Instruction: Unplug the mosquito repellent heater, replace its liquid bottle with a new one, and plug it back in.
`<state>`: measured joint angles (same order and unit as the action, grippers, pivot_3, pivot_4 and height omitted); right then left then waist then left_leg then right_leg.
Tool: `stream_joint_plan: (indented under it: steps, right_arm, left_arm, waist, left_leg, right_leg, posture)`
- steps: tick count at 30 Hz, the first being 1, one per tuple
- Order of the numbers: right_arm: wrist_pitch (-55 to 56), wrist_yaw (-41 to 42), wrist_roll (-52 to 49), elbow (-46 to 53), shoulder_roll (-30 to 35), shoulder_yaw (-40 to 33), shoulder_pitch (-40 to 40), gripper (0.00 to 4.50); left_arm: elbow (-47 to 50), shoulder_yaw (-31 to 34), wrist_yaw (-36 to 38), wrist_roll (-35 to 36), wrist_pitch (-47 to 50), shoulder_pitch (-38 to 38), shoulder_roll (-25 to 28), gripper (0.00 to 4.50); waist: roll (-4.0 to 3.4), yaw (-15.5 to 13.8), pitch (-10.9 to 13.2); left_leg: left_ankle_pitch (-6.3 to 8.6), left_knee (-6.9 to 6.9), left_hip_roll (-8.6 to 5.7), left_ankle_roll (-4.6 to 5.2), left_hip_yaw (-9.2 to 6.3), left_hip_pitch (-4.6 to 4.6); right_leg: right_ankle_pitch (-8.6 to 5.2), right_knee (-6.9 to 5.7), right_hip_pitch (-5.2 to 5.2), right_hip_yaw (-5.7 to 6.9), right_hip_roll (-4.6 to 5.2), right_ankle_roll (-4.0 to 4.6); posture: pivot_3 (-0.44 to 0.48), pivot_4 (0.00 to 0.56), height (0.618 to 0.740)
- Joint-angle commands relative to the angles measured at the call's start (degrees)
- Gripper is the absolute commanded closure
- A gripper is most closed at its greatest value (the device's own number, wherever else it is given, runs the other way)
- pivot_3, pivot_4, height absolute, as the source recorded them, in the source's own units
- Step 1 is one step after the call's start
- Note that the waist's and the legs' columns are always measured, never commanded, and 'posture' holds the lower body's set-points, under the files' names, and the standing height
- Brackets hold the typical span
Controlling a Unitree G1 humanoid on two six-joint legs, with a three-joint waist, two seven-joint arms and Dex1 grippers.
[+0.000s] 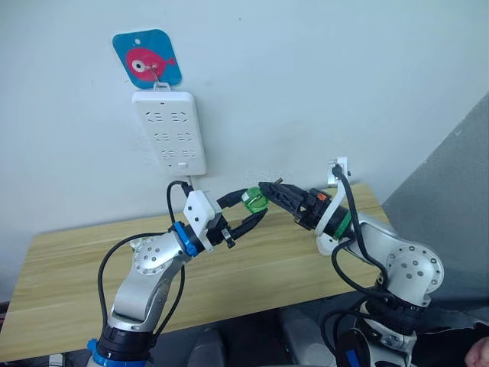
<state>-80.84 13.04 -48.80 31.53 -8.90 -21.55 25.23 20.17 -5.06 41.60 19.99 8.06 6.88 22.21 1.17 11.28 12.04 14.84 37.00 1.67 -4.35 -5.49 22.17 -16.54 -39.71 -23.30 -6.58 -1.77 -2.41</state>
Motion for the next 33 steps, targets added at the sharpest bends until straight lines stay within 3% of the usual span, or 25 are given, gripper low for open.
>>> stream_joint_plan:
  steps: [1,10,11,21,22,27,30,33]
  right_arm:
    - [2.44,-1.25,-3.46,0.23,-2.25,1.34,-0.47,0.35]
    - [3.98,-3.68,-8.35,-0.1,0.46,4.27,-2.01,3.5]
    - [4.17,-3.94,-8.73,-0.14,0.68,4.51,-2.1,3.69]
    - [6.76,-6.76,-12.29,-1.08,2.05,6.18,-2.47,3.68]
    - [6.98,-6.92,-12.59,-1.18,2.39,6.27,-2.47,3.68]
    - [8.78,-7.65,-13.96,-1.96,5.19,6.59,-2.43,3.68]
    - [11.68,-6.77,-10.7,-2.04,9.3,7.9,-2.66,3.68]
    - [20.79,-3.8,1.7,-4.33,16.97,14.5,-3.53,3.68]
  left_arm:
    - [3.13,-0.32,-0.69,0.01,-0.33,-0.1,-0.13,2.22]
    - [3.07,-0.83,-1.42,-0.08,-0.56,0.04,-0.44,2.22]
    - [2.98,-0.85,-1.58,-0.21,-0.67,0.07,-0.53,2.23]
    - [3.22,-1.18,-0.43,-1.06,-2.42,-1.97,0.48,2.23]
    - [2.94,-1.01,-0.18,-1.26,-2.67,-2.26,0.87,1.49]
    - [2.48,0.56,1.03,0.22,-0.02,-3.81,3.07,0.04]
    - [2.26,2.0,2.42,0.56,1.17,-5.56,5.84,0.0]
    - [0.47,5.28,1.96,0.6,3.51,-8.05,8.78,0.0]
  waist:
    - [0.0,-0.01,0.0]
    - [0.0,-0.04,0.0]
    - [0.0,-0.04,0.0]
    - [0.0,-0.02,0.0]
    - [0.0,-0.04,0.0]
    - [0.0,-0.04,0.0]
    - [-0.01,-0.06,0.0]
    - [-0.01,-0.1,0.0]
  left_leg:
    - [0.0,0.0,0.0,0.0,0.01,0.0]
    - [0.0,0.0,0.0,0.0,0.01,0.01]
    - [0.0,0.0,0.0,0.0,0.0,0.01]
    - [0.0,-0.01,0.0,0.0,0.01,0.01]
    - [0.0,-0.02,0.0,0.0,0.01,0.0]
    - [0.0,-0.01,0.0,0.0,0.02,0.01]
    - [0.0,-0.01,0.0,0.0,0.02,0.01]
    - [0.0,-0.03,0.01,0.01,0.04,0.0]
  right_leg:
    - [0.0,0.0,0.0,0.0,0.0,0.0]
    - [0.0,0.01,0.0,-0.01,0.0,0.0]
    - [0.0,0.0,0.0,-0.01,0.0,0.0]
    - [0.0,0.02,0.0,-0.01,0.0,0.0]
    - [0.0,0.02,-0.01,-0.02,0.0,0.0]
    - [-0.01,0.02,-0.01,-0.02,0.0,-0.01]
    - [-0.01,0.03,-0.01,-0.02,0.0,-0.01]
    - [-0.01,0.06,-0.03,-0.03,-0.01,-0.01]
  posture:
    - [-0.197,0.137,0.736]
    - [-0.192,0.141,0.736]
    - [-0.192,0.141,0.736]
    - [-0.19,0.139,0.736]
    - [-0.19,0.139,0.736]
    - [-0.186,0.142,0.736]
    - [-0.177,0.152,0.736]
    - [-0.16,0.162,0.736]
